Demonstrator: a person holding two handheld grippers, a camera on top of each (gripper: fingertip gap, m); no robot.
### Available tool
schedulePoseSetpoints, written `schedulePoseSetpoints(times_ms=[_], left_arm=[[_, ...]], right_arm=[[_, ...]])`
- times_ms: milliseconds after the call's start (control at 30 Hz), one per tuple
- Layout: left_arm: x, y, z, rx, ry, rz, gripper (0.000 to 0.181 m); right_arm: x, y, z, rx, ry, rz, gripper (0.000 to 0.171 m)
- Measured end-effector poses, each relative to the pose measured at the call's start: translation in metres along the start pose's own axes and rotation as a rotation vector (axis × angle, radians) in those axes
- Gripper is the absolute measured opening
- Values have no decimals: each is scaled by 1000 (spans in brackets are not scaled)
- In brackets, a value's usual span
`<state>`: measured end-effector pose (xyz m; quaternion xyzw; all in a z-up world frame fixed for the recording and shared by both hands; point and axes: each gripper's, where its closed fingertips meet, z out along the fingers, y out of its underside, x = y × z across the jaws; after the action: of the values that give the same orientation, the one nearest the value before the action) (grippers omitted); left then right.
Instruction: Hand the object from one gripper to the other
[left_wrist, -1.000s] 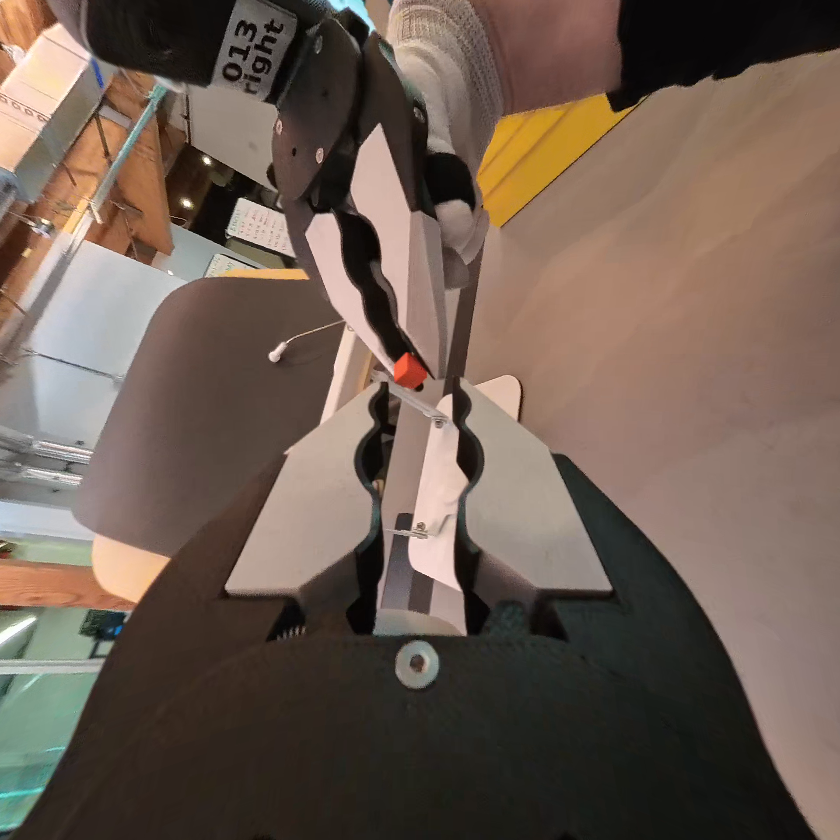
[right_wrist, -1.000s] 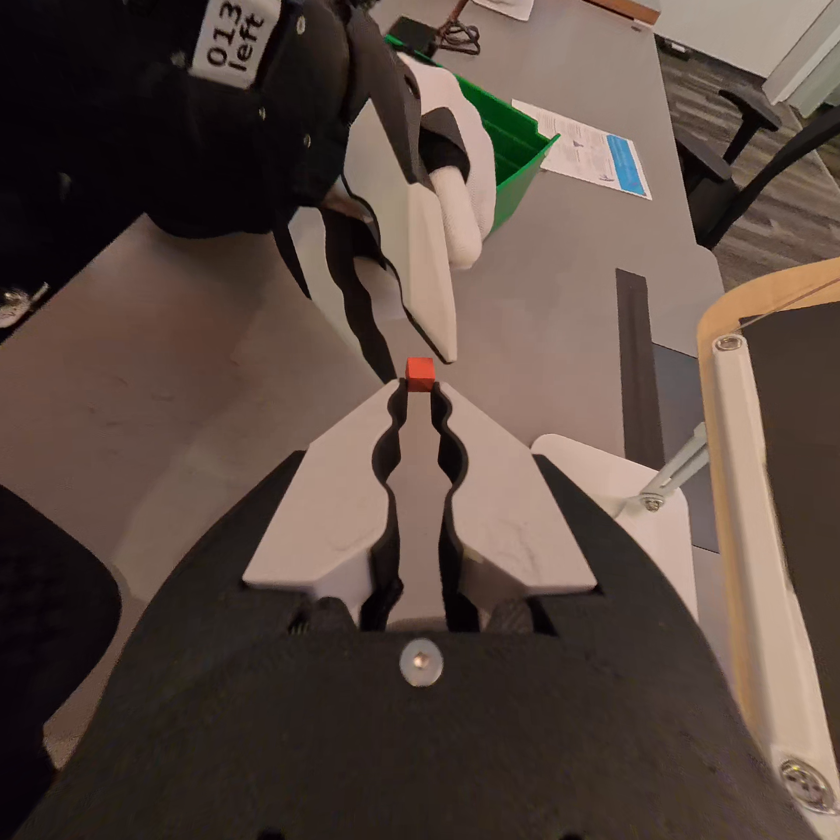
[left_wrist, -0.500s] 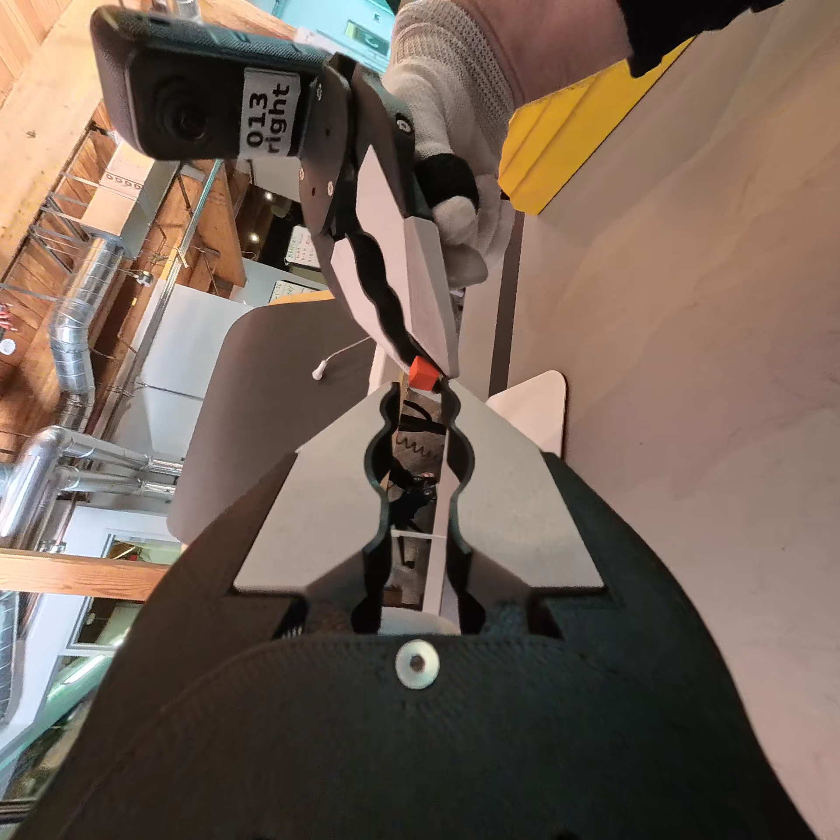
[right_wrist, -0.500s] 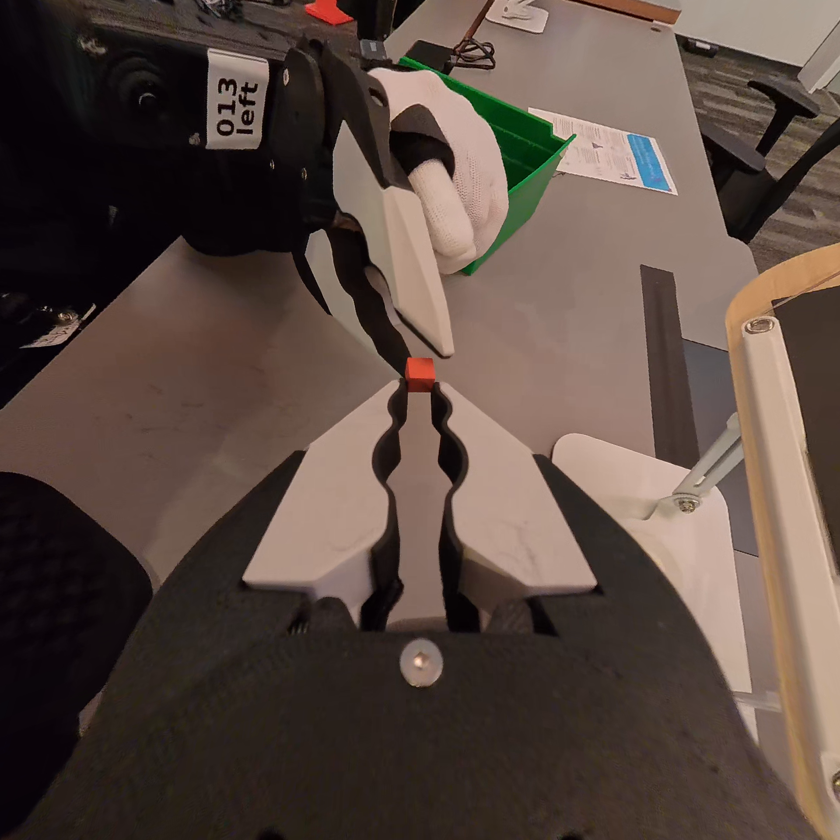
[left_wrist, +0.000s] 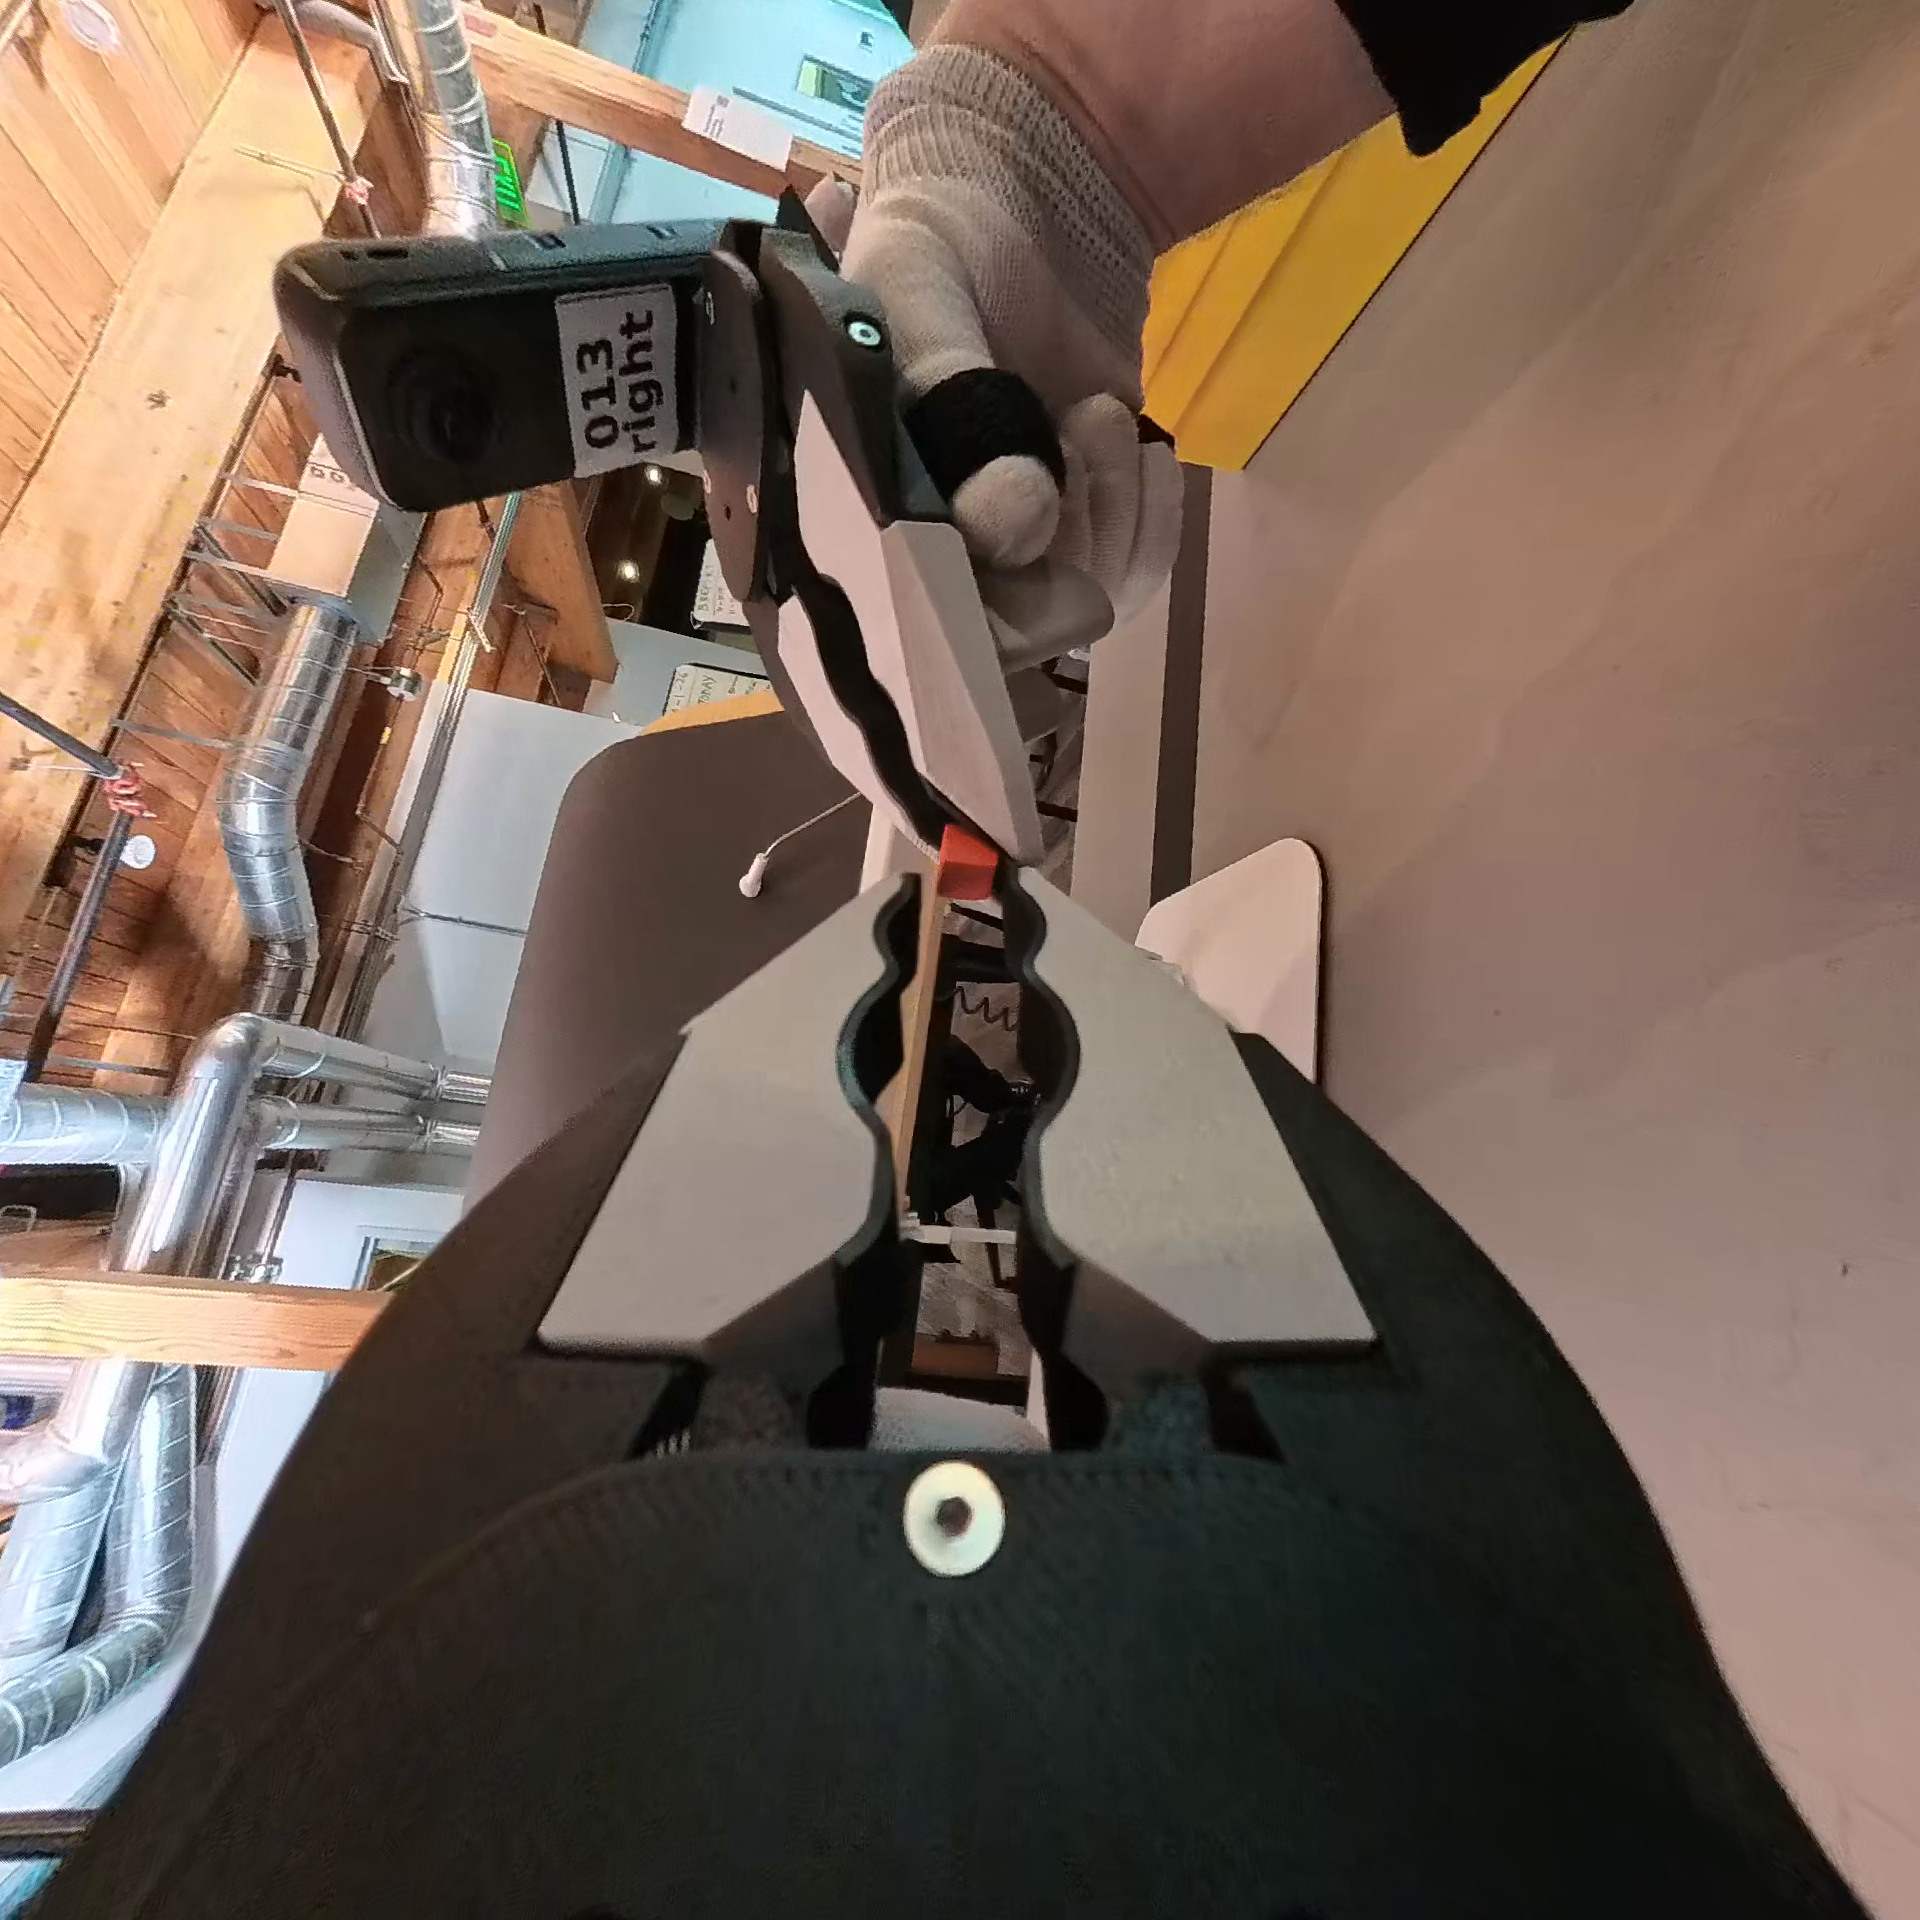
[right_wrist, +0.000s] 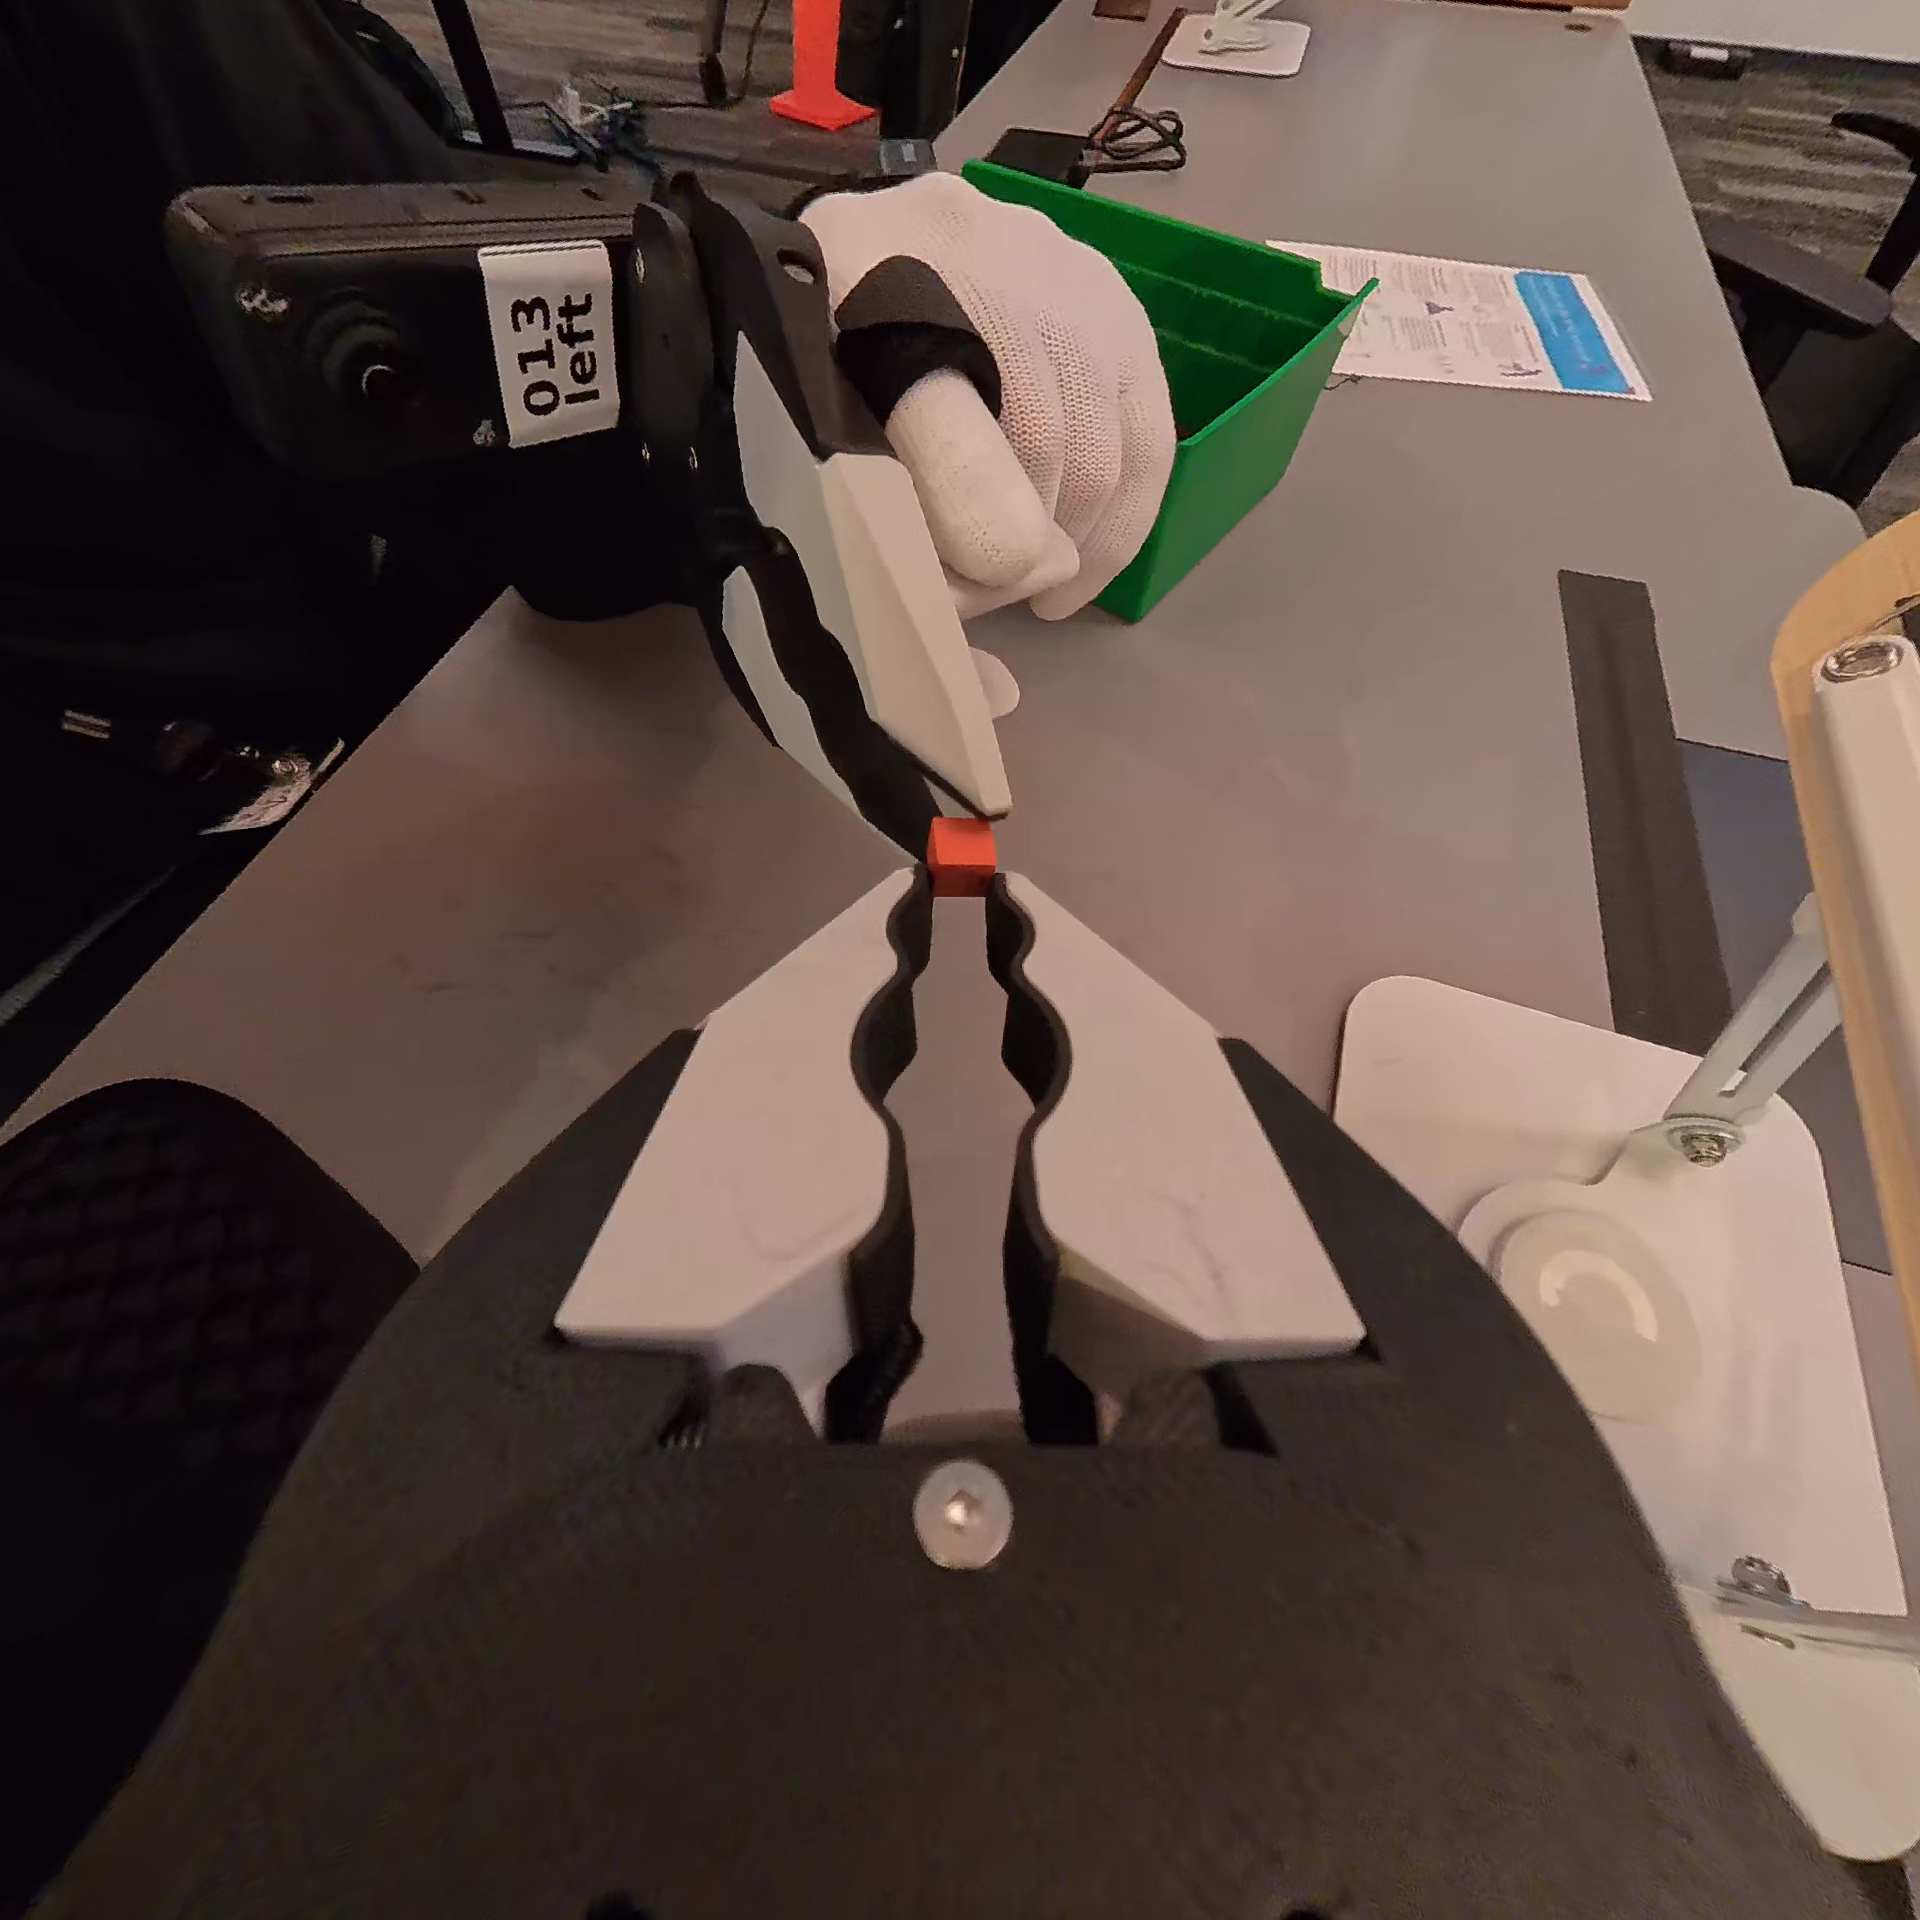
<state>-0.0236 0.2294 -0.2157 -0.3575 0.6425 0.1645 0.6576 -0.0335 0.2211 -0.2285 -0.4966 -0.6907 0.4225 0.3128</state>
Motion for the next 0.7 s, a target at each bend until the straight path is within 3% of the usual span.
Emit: schedulePoseSetpoints(times_ms=[700], left_arm=[[6,-4,3,4,-23,36,8]], right_arm=[[-3,6,-1,4,-41,35,8]])
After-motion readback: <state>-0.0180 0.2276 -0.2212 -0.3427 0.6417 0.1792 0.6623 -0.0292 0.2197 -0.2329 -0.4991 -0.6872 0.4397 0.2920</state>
